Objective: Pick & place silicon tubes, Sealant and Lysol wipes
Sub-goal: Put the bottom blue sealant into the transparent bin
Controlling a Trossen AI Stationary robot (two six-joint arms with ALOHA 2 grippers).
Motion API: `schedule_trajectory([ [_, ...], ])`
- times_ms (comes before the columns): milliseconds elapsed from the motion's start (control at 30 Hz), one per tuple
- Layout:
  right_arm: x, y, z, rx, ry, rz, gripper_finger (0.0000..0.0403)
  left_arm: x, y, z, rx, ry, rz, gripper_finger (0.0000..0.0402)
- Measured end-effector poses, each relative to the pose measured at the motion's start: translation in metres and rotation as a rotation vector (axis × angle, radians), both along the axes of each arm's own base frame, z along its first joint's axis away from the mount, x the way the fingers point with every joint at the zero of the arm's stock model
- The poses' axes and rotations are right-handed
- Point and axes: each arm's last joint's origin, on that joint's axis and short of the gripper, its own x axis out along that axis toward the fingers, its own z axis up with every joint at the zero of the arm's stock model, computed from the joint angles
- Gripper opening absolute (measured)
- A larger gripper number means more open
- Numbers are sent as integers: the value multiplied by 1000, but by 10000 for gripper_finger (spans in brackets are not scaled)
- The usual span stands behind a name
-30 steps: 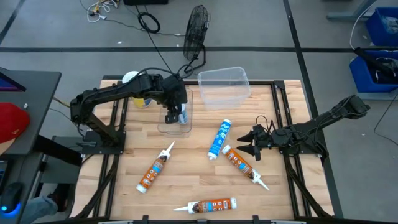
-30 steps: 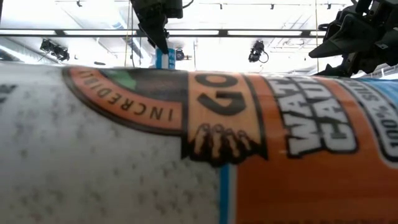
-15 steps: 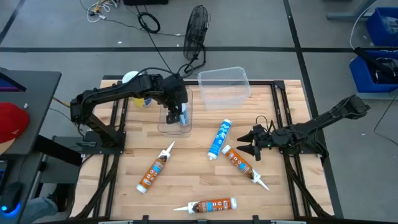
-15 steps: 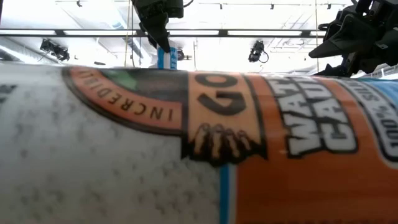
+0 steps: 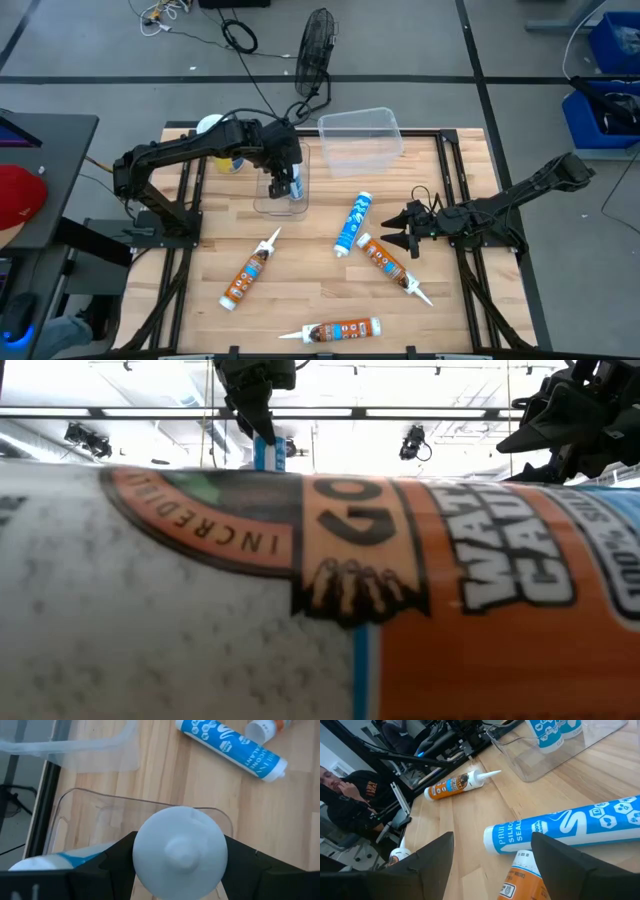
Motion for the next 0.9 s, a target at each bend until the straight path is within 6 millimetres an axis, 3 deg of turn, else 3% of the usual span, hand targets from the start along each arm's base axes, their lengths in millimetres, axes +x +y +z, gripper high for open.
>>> schedule_trajectory([
  [500, 0, 0, 0, 4, 0, -1, 272, 0, 0, 0, -15, -5, 52, 233],
  [900, 0, 0, 1, 9, -5, -2, 272, 16, 3, -19, -15, 44, 24, 233],
])
